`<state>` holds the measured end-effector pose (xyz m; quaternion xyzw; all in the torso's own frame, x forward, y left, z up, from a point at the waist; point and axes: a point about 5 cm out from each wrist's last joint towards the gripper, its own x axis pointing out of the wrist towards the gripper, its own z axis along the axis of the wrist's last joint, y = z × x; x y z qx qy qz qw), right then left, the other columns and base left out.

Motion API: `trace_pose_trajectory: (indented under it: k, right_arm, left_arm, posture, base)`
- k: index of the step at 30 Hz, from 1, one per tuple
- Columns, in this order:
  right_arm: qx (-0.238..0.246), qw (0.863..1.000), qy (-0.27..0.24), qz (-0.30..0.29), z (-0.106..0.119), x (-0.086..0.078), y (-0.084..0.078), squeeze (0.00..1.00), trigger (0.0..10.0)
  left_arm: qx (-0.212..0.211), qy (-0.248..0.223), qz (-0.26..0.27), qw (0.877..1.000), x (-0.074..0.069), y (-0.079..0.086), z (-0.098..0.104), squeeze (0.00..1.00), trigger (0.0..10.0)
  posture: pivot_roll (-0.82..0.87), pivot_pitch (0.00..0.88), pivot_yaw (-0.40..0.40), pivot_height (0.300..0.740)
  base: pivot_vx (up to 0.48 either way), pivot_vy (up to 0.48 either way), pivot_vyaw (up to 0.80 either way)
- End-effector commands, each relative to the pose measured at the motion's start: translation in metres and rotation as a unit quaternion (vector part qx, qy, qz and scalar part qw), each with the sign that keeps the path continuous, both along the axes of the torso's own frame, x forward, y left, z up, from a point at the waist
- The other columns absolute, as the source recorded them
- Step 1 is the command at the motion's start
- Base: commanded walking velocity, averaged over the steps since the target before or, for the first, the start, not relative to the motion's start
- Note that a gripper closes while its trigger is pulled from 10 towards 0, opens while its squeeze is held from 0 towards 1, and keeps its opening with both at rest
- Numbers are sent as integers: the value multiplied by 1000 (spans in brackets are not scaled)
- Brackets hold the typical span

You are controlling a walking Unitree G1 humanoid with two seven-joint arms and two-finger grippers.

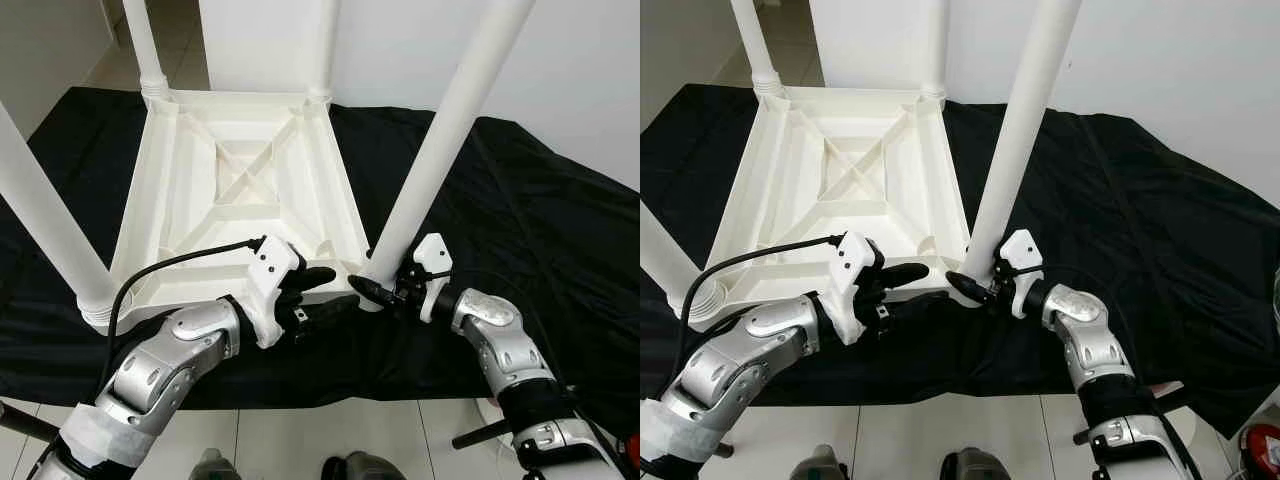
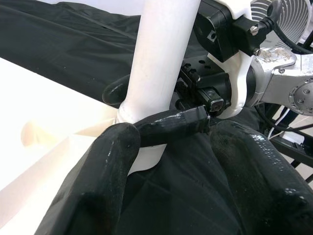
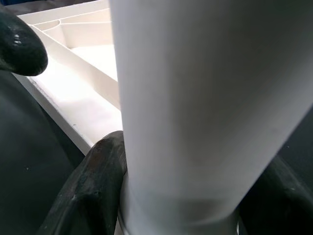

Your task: Building children table

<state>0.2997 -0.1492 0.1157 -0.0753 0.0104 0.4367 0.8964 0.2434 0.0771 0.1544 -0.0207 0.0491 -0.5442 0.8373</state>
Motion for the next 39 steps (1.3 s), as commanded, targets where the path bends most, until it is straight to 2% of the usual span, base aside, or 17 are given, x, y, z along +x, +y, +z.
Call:
trace_pose_trajectory:
  k: [1,4,5,7,10,12,13,15,17,20,22,23,26,27,38,39]
  right_arm:
    - [21,999,3,-27,1,-1,3,0,10000]
    - [34,994,3,-104,1,-5,12,0,10000]
    - [34,994,3,-104,1,-5,12,0,10000]
    - [45,984,17,-173,-2,-6,17,0,10000]
    - [46,978,23,-201,-3,-6,17,0,10000]
    - [59,961,30,-268,-2,-7,25,0,10000]
    - [59,961,30,-268,-2,-7,25,0,10000]
    - [66,946,30,-315,1,-8,36,0,10000]
    - [74,943,27,-324,4,-10,51,0,10000]
    - [72,944,18,-322,8,-13,57,0,10000]
    - [77,945,18,-318,10,-14,55,0,10000]
    - [74,946,12,-316,12,-15,52,275,10000]
    - [72,947,8,-314,13,-15,50,275,10000]
    - [78,948,4,-307,14,-17,47,1000,10000]
    - [94,959,-35,-267,29,-28,34,1000,10000]
    - [85,968,-35,-234,28,-31,30,1000,10000]
  left_arm:
    - [-1,0,-57,998,-6,-4,0,0,10000]
    - [-3,1,-57,998,-7,-5,0,0,10000]
    - [-3,1,-57,998,-7,-5,0,0,10000]
    - [-4,2,-58,998,-8,-6,-1,0,10000]
    - [-4,3,-58,998,-8,-6,-1,0,10000]
    - [-5,5,-58,998,-10,-6,-1,0,10000]
    - [-5,5,-58,998,-10,-6,-1,0,10000]
    - [-6,7,-59,998,-11,-6,-1,0,10000]
    - [-7,9,-61,998,-12,-7,-2,0,10000]
    - [-7,11,-64,998,-13,-7,-2,0,10000]
    - [-6,12,-64,998,-13,-7,-2,0,10000]
    - [-5,12,-65,998,-12,-6,-2,0,10000]
    - [-4,12,-65,998,-12,-6,-2,0,10000]
    - [-4,11,-65,998,-11,-6,-2,0,10000]
    - [-6,13,-63,998,-14,-6,-2,0,10000]
    - [-5,13,-62,998,-14,-6,-2,0,10000]
  posture:
    - [49,6,-70,740]
    - [51,11,-76,740]
    - [51,11,-76,740]
    - [49,13,-75,740]
    - [51,14,-77,740]
    - [51,22,-74,740]
    - [51,22,-74,740]
    - [48,24,-73,740]
    - [48,26,-69,740]
    - [44,28,-63,740]
    - [42,30,-61,740]
    - [41,31,-61,740]
    - [41,31,-61,740]
    - [40,32,-62,740]
    - [43,34,-69,740]
    - [41,33,-67,740]
  base:
    - [0,0,0]
    - [0,0,0]
    - [0,0,0]
    - [0,0,0]
    - [0,0,0]
    - [0,0,0]
    - [0,0,0]
    - [0,0,0]
    - [0,0,0]
    - [0,0,0]
    - [0,0,0]
    - [0,0,0]
    - [0,0,0]
    - [0,0,0]
    - [0,0,0]
    - [0,0,0]
